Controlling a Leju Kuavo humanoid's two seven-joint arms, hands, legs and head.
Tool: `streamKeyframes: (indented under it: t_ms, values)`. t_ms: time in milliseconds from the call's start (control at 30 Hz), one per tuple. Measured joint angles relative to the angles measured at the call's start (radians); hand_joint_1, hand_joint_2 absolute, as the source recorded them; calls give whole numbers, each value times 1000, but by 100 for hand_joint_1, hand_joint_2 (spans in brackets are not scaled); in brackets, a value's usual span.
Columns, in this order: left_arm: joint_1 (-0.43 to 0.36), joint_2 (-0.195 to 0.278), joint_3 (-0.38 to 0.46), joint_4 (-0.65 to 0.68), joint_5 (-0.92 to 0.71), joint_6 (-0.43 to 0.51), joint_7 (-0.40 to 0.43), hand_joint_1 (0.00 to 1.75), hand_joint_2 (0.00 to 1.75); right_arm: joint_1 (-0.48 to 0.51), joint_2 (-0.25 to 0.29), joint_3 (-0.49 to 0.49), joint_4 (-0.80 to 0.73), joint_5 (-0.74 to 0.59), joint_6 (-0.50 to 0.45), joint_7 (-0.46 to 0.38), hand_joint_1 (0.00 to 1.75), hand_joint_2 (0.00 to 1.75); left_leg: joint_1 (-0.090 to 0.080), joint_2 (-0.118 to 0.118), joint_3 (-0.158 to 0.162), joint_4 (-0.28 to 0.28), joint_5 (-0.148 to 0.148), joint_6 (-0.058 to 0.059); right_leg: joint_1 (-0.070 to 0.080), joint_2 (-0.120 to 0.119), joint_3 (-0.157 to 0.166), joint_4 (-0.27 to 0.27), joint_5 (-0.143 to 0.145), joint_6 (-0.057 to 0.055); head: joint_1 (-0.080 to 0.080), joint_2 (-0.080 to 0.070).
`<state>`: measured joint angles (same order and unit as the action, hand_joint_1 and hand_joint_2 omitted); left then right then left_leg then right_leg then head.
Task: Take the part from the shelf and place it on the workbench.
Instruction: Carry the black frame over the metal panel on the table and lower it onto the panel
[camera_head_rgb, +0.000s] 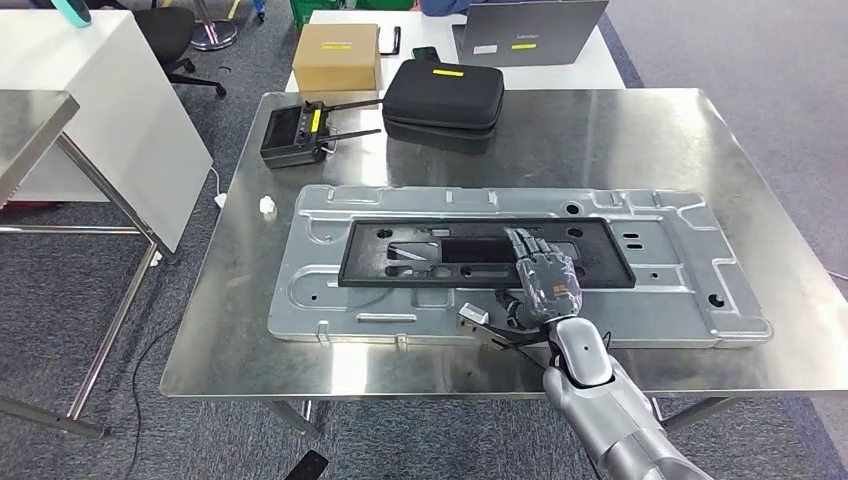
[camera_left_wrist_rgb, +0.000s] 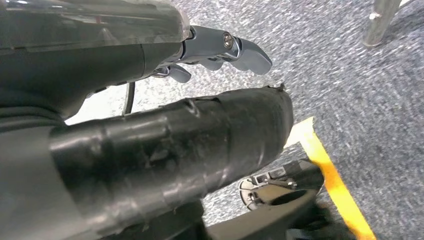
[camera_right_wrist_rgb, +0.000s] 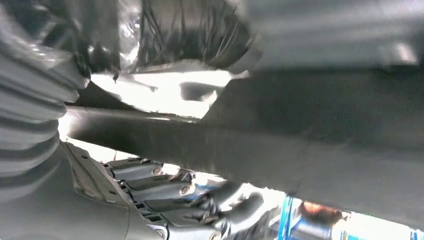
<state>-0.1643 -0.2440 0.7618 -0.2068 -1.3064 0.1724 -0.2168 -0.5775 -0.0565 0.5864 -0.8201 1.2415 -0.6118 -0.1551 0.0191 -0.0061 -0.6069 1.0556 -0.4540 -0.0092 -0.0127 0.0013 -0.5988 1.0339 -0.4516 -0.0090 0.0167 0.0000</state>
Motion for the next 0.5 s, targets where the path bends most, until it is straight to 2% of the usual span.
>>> streamKeyframes:
  t_ms: [33, 100, 167, 233, 300, 333, 367, 400, 467, 500]
  values:
    - [0, 0, -1, 0, 2, 0, 0, 0, 0, 5, 0, -3, -16, 3, -12, -1, 0, 0, -1, -1, 10, -21, 2, 4, 2, 1, -2, 3, -1, 5, 0, 0]
    - [1, 0, -2, 0, 4, 1, 0, 0, 0, 17, -2, -7, -51, 9, -24, -5, 0, 0, -4, -1, 10, -23, 2, 17, 3, 2, -3, 1, 0, 16, 1, 0]
    - [2, -1, -2, 0, 6, 2, 0, 0, 0, 30, -8, -11, -92, 23, -31, -9, 0, 0, -2, -1, 11, -30, 8, 31, -1, 2, -11, 18, -14, 26, 1, 0]
    - [2, -1, -2, 0, 8, 5, 0, 0, 0, 42, -20, -14, -135, 49, -42, -11, 0, 0, -1, 0, 12, -34, 11, 41, -3, 1, -52, 106, -65, 33, 2, 0]
    - [2, -1, -2, 0, 12, 8, 0, 0, 0, 56, -31, -15, -171, 70, -51, -10, 0, 0, -2, 1, 11, -34, 10, 45, -3, 1, -117, 242, -124, 37, 2, 0]
    - [3, -1, -2, 0, 14, 8, 0, 0, 0, 64, -36, -15, -183, 75, -53, -10, 0, 0, -3, 0, 12, -34, 9, 46, -3, 1, -142, 288, -135, 37, 2, 0]
    - [4, 0, -2, 0, 15, 9, 0, 0, 0, 69, -40, -15, -191, 78, -53, -9, 0, 0, -4, 0, 12, -34, 9, 46, -2, 1, -149, 297, -125, 36, 2, 0]
    - [4, 0, -2, 0, 17, 9, 0, 0, 0, 73, -44, -15, -200, 81, -54, -9, 0, 0, -5, -1, 14, -33, 9, 46, -2, 1, -134, 262, -96, 32, 2, 0]
    - [5, -1, -2, 0, 20, 11, -1, 0, 0, 76, -56, -15, -225, 104, -56, 0, 0, 0, -9, -2, 16, -33, 7, 44, 3, 0, -64, 114, -22, 17, 2, 0]
    - [5, -1, -2, 0, 23, 15, -2, 0, 0, 78, -63, -16, -241, 127, -56, 10, 0, 0, -12, -2, 16, -32, 5, 42, 7, 0, -34, 51, 0, 11, 2, 0]
